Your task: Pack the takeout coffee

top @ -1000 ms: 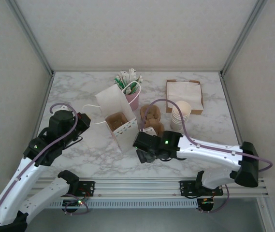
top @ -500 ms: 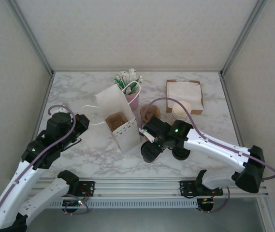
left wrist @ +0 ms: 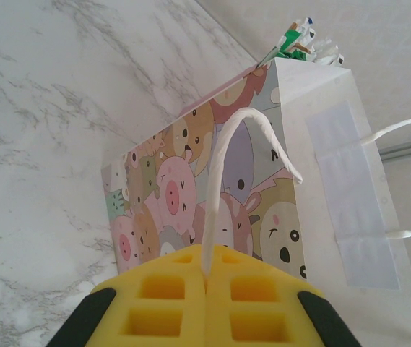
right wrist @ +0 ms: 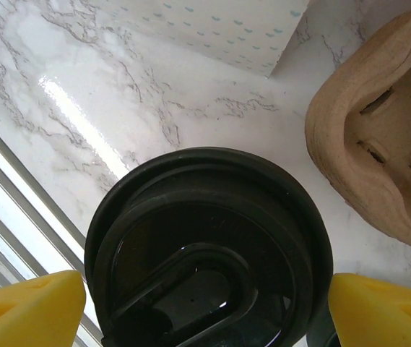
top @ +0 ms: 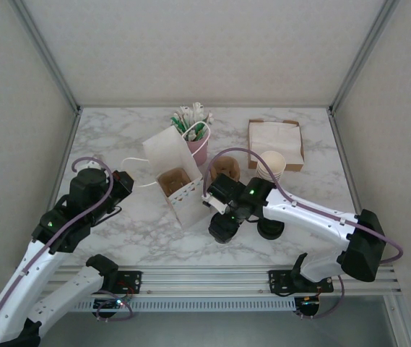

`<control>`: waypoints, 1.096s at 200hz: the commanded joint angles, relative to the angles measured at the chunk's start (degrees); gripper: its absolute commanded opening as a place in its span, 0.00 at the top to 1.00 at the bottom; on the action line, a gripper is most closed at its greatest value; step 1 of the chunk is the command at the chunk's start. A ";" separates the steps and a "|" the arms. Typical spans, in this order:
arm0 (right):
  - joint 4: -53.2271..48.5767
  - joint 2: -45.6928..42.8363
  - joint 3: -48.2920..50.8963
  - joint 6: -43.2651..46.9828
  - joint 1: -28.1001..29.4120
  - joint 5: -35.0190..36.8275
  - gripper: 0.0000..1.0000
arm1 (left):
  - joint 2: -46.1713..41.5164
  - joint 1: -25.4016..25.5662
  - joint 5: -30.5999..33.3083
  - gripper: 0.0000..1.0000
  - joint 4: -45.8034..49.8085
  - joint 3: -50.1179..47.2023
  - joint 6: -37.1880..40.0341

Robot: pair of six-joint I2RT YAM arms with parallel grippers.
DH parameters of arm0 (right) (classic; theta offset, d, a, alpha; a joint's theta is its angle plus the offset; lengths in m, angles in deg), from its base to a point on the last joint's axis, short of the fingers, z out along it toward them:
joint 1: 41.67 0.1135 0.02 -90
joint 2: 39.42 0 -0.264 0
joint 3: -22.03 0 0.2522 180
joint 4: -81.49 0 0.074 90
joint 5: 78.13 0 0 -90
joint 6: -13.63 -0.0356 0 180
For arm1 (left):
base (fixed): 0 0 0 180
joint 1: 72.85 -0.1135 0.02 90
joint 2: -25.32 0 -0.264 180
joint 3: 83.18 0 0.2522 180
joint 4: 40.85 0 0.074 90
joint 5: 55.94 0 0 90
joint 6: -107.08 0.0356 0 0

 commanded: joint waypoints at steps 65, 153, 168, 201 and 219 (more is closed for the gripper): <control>0.10 0.98 -0.37 -0.19 -0.22 0.57 0.23 | 0.06 -0.44 -0.18 0.99 -0.12 -0.78 0.52; -0.96 1.89 -0.01 -2.34 1.11 3.03 0.22 | 0.28 -0.40 0.33 0.99 0.17 -0.64 0.05; -1.21 2.40 0.15 -2.95 1.40 4.19 0.24 | 0.25 -0.45 0.42 0.99 0.21 -0.64 0.04; -1.95 3.55 0.45 -4.75 2.36 6.05 0.28 | 0.22 -0.44 0.58 0.99 0.39 -0.65 0.04; -2.71 4.44 0.75 -6.24 3.10 6.68 0.28 | 0.03 -0.42 0.64 0.99 0.43 -0.65 0.00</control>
